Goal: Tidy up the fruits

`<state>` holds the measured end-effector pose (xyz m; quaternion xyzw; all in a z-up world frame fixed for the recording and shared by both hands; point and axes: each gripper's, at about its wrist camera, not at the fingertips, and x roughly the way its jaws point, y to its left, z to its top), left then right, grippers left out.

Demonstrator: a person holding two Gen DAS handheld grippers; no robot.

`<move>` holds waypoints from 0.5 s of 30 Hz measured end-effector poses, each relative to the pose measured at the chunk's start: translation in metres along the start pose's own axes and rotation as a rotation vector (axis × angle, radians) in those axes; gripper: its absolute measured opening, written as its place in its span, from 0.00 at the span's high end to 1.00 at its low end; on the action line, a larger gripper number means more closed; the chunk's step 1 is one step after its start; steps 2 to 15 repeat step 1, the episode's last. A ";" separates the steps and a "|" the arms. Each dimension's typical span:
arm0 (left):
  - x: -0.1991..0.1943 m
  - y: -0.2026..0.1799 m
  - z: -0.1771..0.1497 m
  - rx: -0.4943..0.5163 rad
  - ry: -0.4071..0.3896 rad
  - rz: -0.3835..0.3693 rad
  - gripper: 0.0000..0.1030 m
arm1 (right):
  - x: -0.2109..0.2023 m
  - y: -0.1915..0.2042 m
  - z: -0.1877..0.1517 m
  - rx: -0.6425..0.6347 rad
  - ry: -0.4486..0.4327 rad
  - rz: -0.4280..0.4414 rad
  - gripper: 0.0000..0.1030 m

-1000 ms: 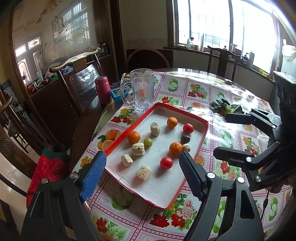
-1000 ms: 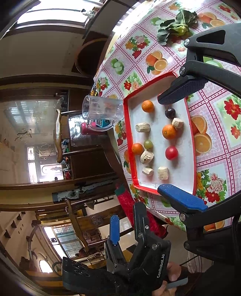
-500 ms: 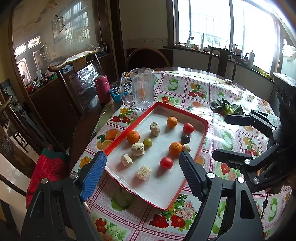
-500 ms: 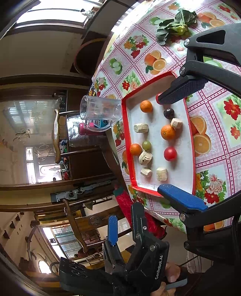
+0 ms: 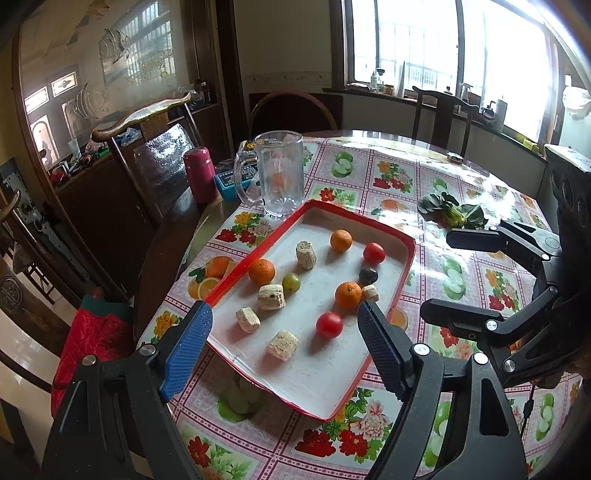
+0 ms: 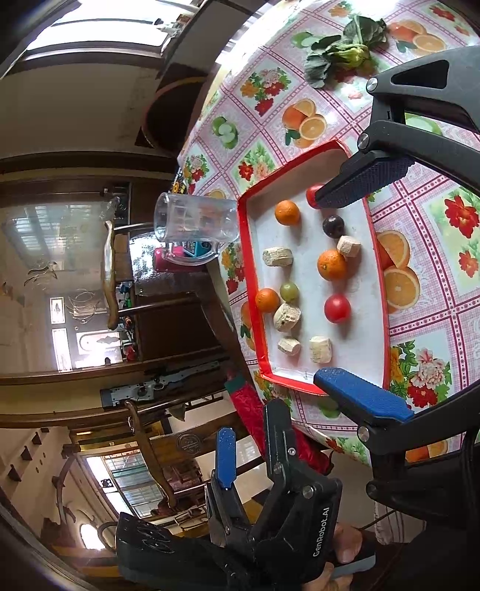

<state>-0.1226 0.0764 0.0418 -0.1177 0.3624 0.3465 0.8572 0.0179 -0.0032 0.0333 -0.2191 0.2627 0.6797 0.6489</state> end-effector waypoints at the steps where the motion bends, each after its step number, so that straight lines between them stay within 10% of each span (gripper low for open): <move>1: 0.003 -0.001 -0.001 0.003 0.012 -0.004 0.20 | 0.001 -0.001 -0.003 0.017 0.008 -0.011 0.13; 15: 0.003 -0.001 -0.001 0.003 0.012 -0.004 0.20 | 0.001 -0.001 -0.003 0.017 0.008 -0.011 0.13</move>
